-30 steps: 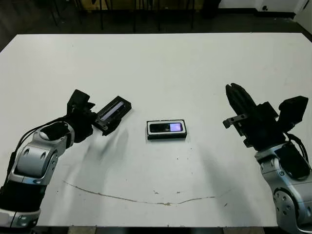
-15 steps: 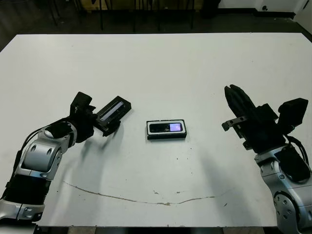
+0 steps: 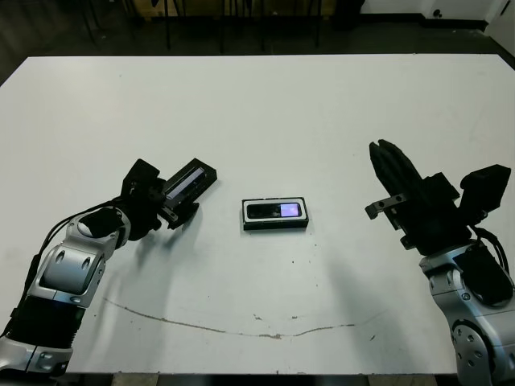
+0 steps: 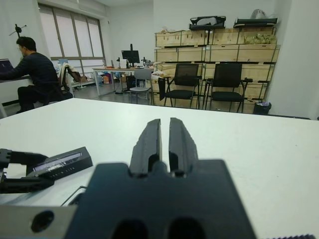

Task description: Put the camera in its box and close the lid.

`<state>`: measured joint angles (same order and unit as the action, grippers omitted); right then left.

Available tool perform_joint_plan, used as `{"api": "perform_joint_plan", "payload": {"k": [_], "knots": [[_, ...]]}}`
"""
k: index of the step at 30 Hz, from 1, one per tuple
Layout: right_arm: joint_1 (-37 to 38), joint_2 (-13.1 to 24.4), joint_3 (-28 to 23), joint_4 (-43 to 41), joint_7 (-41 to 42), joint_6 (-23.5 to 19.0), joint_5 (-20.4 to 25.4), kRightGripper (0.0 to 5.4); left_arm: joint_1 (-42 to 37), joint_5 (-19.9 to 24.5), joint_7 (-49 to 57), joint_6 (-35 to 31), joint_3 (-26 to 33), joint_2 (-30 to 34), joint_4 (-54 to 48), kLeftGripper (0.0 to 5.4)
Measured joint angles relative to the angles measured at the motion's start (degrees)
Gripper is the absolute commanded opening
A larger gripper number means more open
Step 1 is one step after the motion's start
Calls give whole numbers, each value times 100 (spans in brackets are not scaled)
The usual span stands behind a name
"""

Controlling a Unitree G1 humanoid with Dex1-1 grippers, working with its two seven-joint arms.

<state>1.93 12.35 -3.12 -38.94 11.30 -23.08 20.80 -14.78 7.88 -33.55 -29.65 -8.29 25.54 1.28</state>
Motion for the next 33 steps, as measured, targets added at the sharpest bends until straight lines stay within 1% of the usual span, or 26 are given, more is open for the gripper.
{"api": "perform_joint_plan", "payload": {"k": [2, 4, 10, 14, 16, 21, 27, 30, 33], "knots": [[14, -31, 28, -16, -3, 16, -7, 0, -61, 3, -126, -64, -101, 6, -10, 291], [31, -58, 33, -42, -13, 16, -5, 0, -67, -4, -198, -48, -189, 19, -32, 276], [76, -66, 33, -73, -28, 16, -42, 0, -44, -134, -226, 53, -362, 156, -180, 276], [101, -66, 33, -91, -41, 18, -119, 0, 28, -214, -220, 187, -363, 203, -237, 276], [106, -67, 32, -89, -38, 45, -121, 0, 133, -149, -192, 178, -249, 181, -280, 276], [114, -66, 32, -85, -53, 51, -185, 0, 374, 107, 113, -131, 130, -52, -490, 276], [154, -63, 34, -50, -47, 98, -342, 0, 395, 424, 164, -49, 666, -127, -540, 276], [168, -64, 26, 20, 11, 226, -352, 0, 230, 572, -62, 27, 835, -28, -474, 276], [170, -60, 19, 102, 7, 241, -366, 0, -117, 570, -628, 342, 805, 248, -244, 276]]}}
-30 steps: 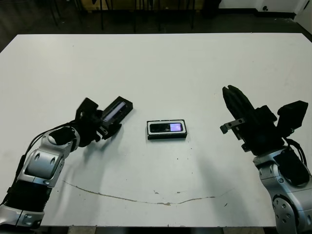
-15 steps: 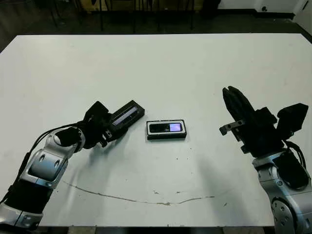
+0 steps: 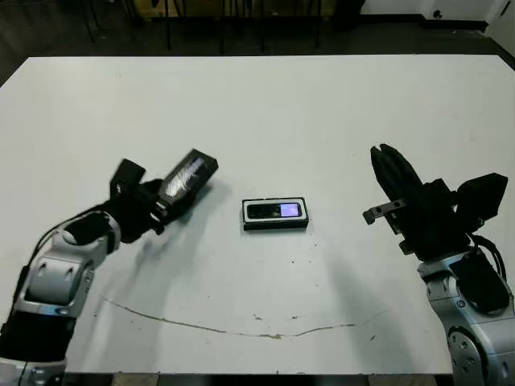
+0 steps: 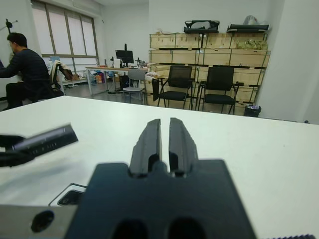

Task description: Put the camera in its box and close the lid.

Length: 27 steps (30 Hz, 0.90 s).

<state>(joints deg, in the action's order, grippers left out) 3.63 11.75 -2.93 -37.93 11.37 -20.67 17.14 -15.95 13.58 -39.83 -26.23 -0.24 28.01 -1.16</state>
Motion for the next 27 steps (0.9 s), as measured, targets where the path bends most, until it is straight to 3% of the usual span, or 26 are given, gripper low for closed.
{"api": "perform_joint_plan", "payload": {"k": [4, 9, 21, 27], "knots": [[-23, 14, -10, 31, 2, 0, -2, 0, -660, -122, -1071, 553, -392, 430, 624, 276], [-28, 30, -19, 75, 4, -1, -23, 0, -1063, -338, -1623, 1002, -807, 450, 1229, 276], [-28, 117, -86, 130, 63, -1, 24, 0, -1545, -442, -2156, 1024, -1199, 247, 1918, 276], [-29, 118, -103, 179, 61, -40, 34, 0, -1755, -280, -2414, 1010, -1189, -120, 2362, 276]]}}
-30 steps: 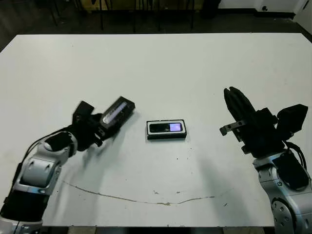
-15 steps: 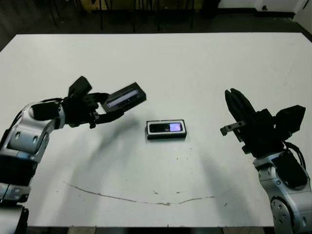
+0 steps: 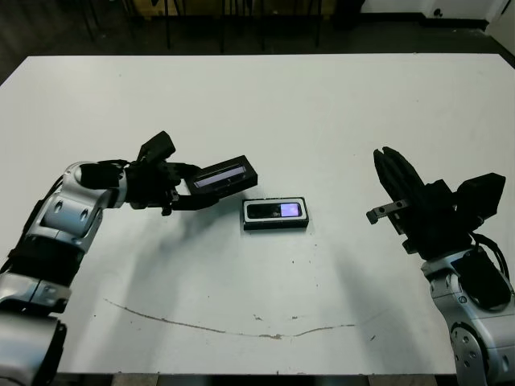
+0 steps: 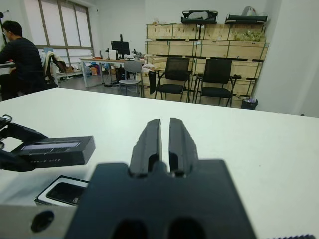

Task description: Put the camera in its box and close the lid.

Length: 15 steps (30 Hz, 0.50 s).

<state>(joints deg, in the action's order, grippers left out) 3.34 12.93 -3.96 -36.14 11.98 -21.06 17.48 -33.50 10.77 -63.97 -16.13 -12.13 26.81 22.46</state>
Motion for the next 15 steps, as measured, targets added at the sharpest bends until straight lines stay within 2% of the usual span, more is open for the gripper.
{"api": "perform_joint_plan", "payload": {"k": [8, 15], "knots": [[4, 5, -47, 32, 36, -8, 12, 0, -92, 408, -384, -40, 228, -371, 514, 276], [13, 7, -54, 31, 36, -69, 13, 0, -270, 511, -803, -19, 249, -556, 1054, 276]]}}
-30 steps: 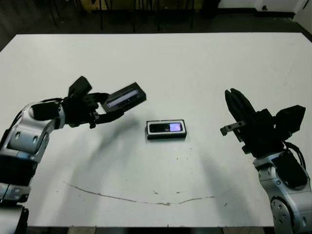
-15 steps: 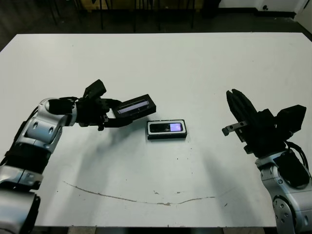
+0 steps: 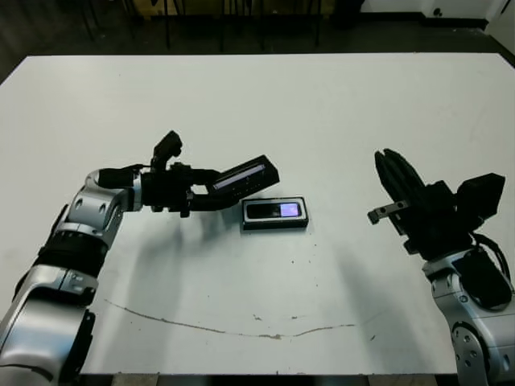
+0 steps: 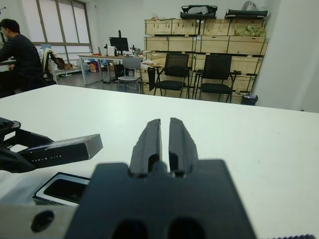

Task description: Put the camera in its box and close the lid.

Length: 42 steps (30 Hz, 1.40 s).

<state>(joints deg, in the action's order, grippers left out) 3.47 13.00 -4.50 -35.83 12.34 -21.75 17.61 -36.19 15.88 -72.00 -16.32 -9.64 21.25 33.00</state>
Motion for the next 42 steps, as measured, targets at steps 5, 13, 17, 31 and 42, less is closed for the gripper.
{"api": "perform_joint_plan", "payload": {"k": [5, 13, 17, 31, 42], "knots": [[13, 1, -26, 0, 18, -6, 20, 0, -117, -140, -334, -71, -191, -125, 485, 276], [37, 8, -108, 37, 107, 9, 88, 0, -438, -457, -534, 365, -376, -362, 1222, 276], [42, 9, -136, 47, 146, 16, 98, 0, -571, -513, -644, 611, -372, -445, 1585, 276], [47, 12, -178, 102, 207, 26, 128, 0, -613, -722, -879, 561, -625, -486, 1255, 276], [50, 13, -181, 104, 200, 26, 128, 0, -595, -886, -904, 509, -821, -405, 896, 276]]}}
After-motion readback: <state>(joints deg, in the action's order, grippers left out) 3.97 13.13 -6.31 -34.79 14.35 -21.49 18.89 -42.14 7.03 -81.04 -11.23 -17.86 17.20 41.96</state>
